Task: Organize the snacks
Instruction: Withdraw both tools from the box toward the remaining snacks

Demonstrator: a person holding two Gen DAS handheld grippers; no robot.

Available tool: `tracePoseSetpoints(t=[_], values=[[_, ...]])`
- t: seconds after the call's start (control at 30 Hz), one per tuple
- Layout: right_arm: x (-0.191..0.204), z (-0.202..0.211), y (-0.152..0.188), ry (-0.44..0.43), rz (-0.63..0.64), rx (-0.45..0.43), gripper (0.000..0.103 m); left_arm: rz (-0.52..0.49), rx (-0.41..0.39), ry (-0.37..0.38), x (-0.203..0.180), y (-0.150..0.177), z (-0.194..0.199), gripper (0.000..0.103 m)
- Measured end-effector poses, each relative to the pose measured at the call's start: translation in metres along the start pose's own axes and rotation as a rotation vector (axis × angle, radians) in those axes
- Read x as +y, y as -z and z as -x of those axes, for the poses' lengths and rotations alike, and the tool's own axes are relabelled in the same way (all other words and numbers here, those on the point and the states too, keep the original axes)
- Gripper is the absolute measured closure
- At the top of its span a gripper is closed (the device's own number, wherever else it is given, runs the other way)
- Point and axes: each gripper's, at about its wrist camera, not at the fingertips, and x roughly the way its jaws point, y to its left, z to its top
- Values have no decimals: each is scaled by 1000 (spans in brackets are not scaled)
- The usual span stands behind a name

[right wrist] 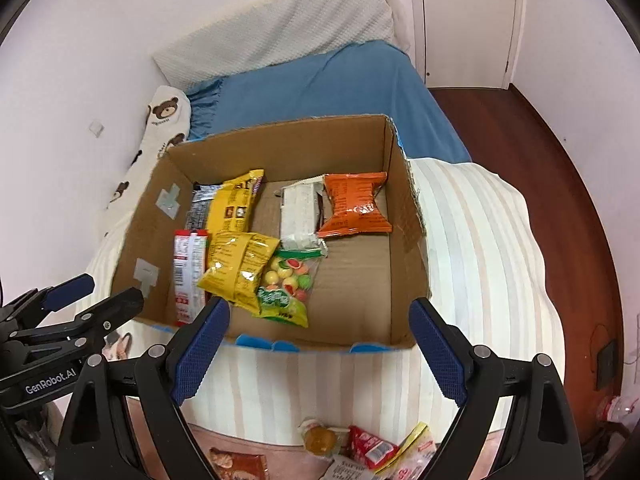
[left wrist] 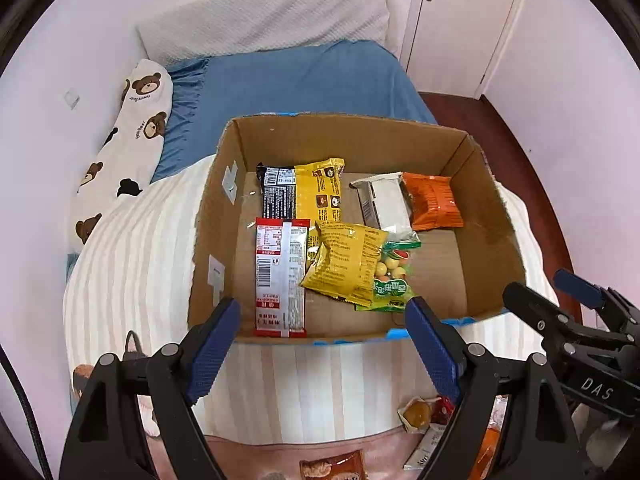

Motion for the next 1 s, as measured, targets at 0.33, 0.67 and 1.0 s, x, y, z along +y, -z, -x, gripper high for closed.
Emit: tracePoseSetpoints(t=[0.33,0.67,1.0], values=[[-21,19,78,-41,-86,85,10,-16,23,21,-4,62,16,19],[-93,-20,200,12,-304,297,10,-356,370,-43,-39,197,-76,19],[-122,-65,261,90,-376,390,10,-561,555,-69,-57,259,-134,19]])
